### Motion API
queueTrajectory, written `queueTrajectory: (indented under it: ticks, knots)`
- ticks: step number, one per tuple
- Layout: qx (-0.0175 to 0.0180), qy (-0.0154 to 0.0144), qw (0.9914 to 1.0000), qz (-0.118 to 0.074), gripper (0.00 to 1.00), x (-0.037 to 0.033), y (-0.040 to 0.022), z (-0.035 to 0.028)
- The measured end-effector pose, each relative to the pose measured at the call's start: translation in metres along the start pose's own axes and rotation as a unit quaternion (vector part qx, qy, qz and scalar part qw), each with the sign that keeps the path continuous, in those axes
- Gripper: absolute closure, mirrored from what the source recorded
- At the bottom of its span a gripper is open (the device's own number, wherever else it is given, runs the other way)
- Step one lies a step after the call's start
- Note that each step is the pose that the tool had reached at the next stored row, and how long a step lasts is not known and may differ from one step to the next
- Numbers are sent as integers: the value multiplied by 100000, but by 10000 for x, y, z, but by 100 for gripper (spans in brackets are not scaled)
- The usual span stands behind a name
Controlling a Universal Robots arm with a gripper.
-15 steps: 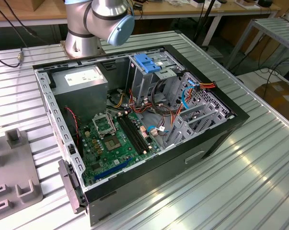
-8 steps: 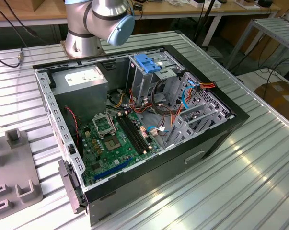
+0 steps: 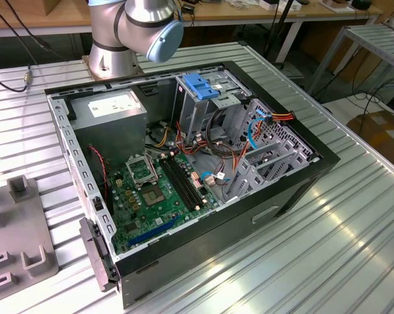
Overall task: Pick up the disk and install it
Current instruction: 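Pick up the disk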
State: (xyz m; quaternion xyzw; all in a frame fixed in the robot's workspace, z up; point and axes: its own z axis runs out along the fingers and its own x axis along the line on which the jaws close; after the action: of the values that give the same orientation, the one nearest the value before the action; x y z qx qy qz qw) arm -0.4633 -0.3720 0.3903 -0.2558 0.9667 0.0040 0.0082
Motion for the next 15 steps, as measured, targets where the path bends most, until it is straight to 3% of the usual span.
queueTrajectory:
  ticks: [3,6,8,10,13,15]
  knots:
    - [-48,9,99964,-2674,90,0,0,0]
    - [-97,16,99853,-5412,90,0,0,0]
    - [-132,20,99735,-7269,90,0,0,0]
    - [-167,26,99562,-9347,90,1,0,1]
    - [-198,30,99378,-11130,90,1,0,1]
    - [-234,51,99155,-12971,90,2,0,1]
